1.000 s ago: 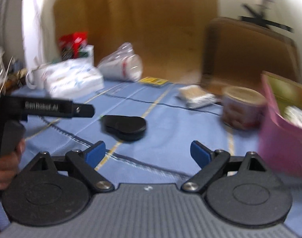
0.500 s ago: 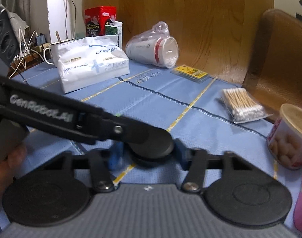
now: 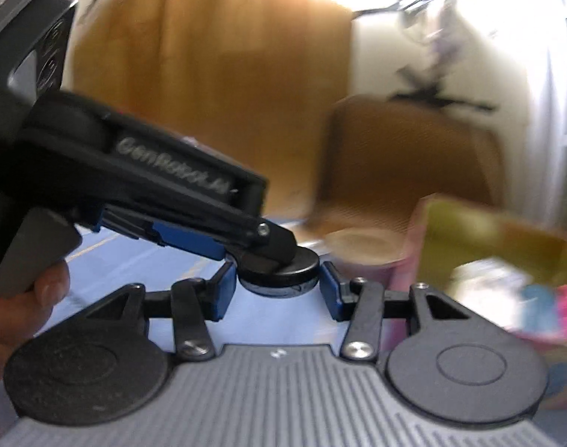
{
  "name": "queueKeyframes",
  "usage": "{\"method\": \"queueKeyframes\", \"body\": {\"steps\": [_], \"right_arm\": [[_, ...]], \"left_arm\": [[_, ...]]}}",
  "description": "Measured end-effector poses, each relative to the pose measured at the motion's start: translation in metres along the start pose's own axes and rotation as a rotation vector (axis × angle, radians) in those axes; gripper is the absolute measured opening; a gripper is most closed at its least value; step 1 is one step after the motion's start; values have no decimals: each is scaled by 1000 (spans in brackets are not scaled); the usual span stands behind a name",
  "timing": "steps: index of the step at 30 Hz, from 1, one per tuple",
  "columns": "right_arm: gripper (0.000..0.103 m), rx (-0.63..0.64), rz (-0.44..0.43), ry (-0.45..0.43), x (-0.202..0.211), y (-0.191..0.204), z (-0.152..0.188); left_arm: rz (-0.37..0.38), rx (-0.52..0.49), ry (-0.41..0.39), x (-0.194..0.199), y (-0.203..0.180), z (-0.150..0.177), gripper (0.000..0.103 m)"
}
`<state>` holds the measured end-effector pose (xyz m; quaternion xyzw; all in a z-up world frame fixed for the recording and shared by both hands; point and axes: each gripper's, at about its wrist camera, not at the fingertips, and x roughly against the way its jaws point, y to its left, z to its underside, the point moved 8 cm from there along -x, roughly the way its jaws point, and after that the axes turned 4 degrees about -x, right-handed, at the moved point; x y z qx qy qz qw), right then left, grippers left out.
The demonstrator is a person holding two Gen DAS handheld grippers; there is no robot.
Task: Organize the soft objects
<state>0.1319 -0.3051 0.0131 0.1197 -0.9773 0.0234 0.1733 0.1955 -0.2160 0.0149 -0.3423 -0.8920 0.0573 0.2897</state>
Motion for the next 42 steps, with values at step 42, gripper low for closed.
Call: {"method": "queueKeyframes", "body": {"steps": [42], "right_arm": [[82, -428, 252, -118, 43, -51, 22]], "left_arm": [[-396, -217, -18, 43, 50, 50, 81]]}}
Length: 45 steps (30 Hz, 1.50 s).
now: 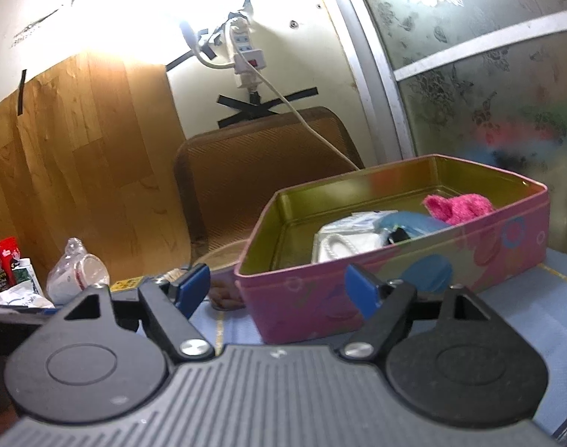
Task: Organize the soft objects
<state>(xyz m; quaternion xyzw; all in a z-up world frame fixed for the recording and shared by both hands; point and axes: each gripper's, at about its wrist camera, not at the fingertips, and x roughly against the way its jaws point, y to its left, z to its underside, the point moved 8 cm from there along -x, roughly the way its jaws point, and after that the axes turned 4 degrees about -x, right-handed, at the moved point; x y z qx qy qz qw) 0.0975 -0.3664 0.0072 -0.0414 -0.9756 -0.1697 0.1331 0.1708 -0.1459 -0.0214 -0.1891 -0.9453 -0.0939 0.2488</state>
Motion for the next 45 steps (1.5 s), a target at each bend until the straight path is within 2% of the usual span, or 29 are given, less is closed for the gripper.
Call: {"method": "queueKeyframes", "body": {"steps": [10, 21, 29, 45], "right_arm": [[82, 89, -51, 23, -5, 38, 9], [83, 186, -107, 76, -17, 74, 25], [83, 241, -117, 74, -26, 88, 27], [83, 338, -147, 111, -61, 117, 40]], "left_arm": [[-60, 36, -3, 2, 43, 16, 86], [-158, 83, 13, -7, 95, 36, 88], [-147, 122, 18, -15, 107, 42, 89], [-184, 199, 13, -16, 133, 45, 91]]}}
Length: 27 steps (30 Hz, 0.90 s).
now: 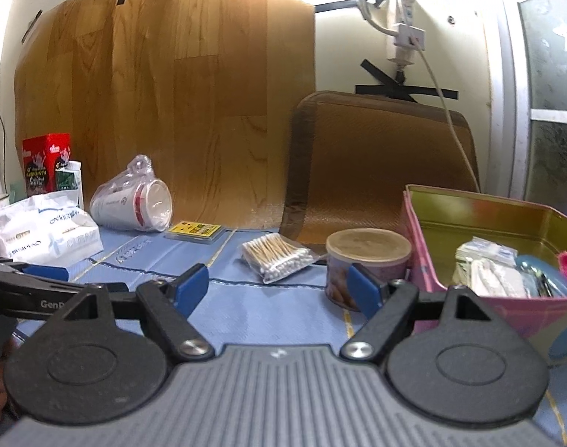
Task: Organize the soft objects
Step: 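Move the right gripper toward the cotton swab pack, then grasp the cotton swab pack with the right gripper and lift it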
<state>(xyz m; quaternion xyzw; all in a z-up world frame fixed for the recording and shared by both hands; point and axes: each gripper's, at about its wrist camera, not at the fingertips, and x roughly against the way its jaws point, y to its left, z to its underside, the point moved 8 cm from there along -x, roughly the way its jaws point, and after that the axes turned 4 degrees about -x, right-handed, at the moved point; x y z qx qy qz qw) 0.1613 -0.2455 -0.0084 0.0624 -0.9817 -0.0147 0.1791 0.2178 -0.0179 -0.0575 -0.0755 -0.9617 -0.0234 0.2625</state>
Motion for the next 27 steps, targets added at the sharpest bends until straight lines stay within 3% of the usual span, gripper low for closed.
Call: {"method": "queueKeyframes", "body": {"steps": [10, 17, 23, 27], "right_arm": [[87, 91, -66, 53, -57, 7, -22], [90, 182, -53, 261, -145, 9, -30], [91, 246, -18, 491, -194, 7, -7], [89, 186, -41, 524, -199, 2, -7]], "left_arm": [[0, 92, 18, -5, 20, 1, 92], [9, 101, 29, -6, 19, 3, 92], [19, 120, 39, -8, 21, 3, 92], [21, 126, 39, -9, 22, 4, 92]]}}
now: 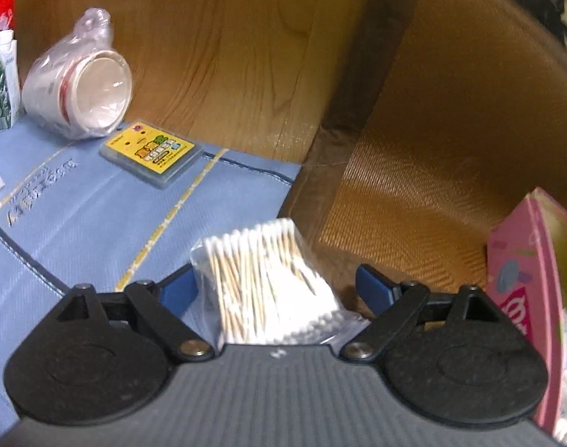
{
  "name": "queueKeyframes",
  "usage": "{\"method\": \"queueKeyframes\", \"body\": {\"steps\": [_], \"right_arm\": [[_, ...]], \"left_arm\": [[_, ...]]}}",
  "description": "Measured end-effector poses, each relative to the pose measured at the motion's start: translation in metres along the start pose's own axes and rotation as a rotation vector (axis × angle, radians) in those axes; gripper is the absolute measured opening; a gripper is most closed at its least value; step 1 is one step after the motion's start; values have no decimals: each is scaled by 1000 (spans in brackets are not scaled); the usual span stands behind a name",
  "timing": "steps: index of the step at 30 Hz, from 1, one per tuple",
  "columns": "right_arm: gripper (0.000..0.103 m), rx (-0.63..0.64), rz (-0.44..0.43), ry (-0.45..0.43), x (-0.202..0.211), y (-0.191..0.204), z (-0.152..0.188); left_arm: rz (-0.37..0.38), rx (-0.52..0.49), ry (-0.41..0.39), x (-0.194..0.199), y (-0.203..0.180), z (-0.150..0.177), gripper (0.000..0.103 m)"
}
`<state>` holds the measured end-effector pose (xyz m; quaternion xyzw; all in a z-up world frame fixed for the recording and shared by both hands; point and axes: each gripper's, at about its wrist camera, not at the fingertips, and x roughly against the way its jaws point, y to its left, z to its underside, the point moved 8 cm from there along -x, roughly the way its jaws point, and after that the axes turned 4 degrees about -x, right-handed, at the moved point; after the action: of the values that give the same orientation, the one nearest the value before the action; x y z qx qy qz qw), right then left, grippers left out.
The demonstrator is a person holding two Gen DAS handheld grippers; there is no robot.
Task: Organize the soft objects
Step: 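Grasp the cotton swab pack with the right gripper and lift it, then set the swab pack down on the cloth and open the right gripper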
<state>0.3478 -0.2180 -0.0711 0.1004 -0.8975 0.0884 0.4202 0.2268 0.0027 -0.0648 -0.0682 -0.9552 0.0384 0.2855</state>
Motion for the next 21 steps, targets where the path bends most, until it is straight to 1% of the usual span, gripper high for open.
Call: {"method": "queueKeyframes", "body": {"steps": [1, 2, 3, 6, 8, 13, 17, 19, 20, 21], "right_arm": [[84, 14, 3, -7, 2, 0, 0], [68, 33, 6, -18, 4, 2, 0], [54, 52, 12, -23, 8, 4, 0], [50, 80, -30, -27, 19, 16, 7], [50, 107, -52, -48, 30, 27, 15], [51, 139, -168, -90, 64, 54, 46], [53, 193, -255, -120, 100, 75, 80], [61, 203, -272, -160, 121, 80, 95], [73, 201, -269, -184, 126, 80, 99], [82, 194, -268, -217, 135, 79, 103]], "left_arm": [[0, 2, 0, 0, 0, 0, 92], [1, 6, -1, 0, 1, 0, 92], [3, 9, -2, 0, 1, 0, 92], [4, 20, -2, 0, 2, 0, 92], [4, 32, -5, 1, 4, 0, 92], [13, 88, 3, -1, 14, -1, 94], [15, 79, 4, -1, 12, -1, 94], [16, 68, 2, 0, 11, -1, 94], [16, 65, 1, 0, 10, -1, 94], [18, 62, 1, 0, 9, 0, 94]]}}
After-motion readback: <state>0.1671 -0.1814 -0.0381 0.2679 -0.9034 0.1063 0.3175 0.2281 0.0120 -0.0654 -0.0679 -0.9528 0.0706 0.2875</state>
